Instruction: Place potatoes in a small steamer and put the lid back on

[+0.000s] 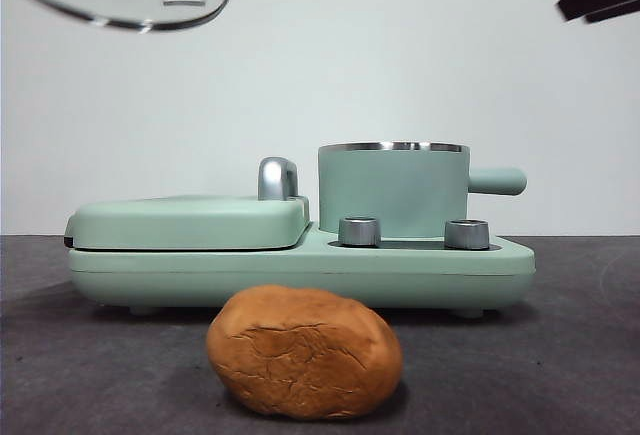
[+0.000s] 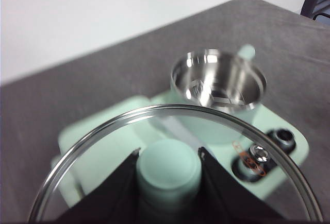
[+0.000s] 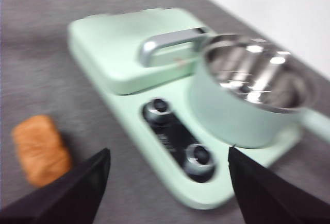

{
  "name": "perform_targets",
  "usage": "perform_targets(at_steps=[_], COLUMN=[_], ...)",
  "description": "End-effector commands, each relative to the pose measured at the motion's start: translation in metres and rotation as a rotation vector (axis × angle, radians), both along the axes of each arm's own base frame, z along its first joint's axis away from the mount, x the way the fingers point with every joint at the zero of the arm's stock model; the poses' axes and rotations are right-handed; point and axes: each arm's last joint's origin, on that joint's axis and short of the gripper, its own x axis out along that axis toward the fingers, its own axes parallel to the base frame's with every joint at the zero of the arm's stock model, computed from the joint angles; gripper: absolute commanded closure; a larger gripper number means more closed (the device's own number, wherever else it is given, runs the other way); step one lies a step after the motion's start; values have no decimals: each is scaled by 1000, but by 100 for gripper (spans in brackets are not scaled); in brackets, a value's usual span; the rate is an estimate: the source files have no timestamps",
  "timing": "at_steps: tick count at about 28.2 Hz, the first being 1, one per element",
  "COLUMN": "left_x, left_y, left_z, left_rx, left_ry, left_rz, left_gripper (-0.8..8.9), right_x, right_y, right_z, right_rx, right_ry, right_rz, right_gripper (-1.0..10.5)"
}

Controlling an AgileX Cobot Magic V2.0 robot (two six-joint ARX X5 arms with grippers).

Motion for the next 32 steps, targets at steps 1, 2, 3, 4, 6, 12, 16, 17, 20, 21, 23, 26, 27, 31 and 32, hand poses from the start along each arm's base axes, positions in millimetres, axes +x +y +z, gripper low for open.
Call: perform_targets(at_steps=[1,2,3,4,6,12,16,17,20,21,23,26,27,31,32], left_x=[-15,-20,-25,-30,-37,-46,-46,-46,-46,-46,-46,-46,-46,-46,-46], left_y=[6,8,10,11,14,17,17,17,17,17,17,17,17,17,17], left_z=[-7,-11,-14,-17,-19,-17,-17,-17,-17,-17,-17,-17,-17,-17,-17], left_rx=[-68,-72,-75,-78,-79,-103,-109,-109,-109,-109,-108,-108,-108,-105,-105], left_ry=[6,7,9,11,9,4,6,8,8,8,8,8,7,6,5], left_rz=[43,57,68,81,93,112,114,114,114,114,115,114,114,113,113], left_gripper=[797,798,798,798,798,798,798,798,798,798,798,798,798,798,798], right_x=[4,5,6,7,10,18,24,26,30,32,35,37,38,41,41], right_y=[13,18,24,30,44,89,112,117,128,132,137,144,146,152,152], right_z=[3,1,0,-1,-3,-18,-38,-44,-61,-66,-76,-87,-90,-100,-100], right_rx=[-17,-38,-61,-88,-129,-254,-327,-344,-386,-399,-418,-433,-435,-432,-429], right_ry=[38,51,63,70,89,183,264,284,330,344,364,381,385,412,416], right_rz=[54,73,97,121,160,265,301,302,313,317,324,334,337,331,326], right_gripper=[583,583,583,583,583,583,583,583,583,583,583,584,584,745,777])
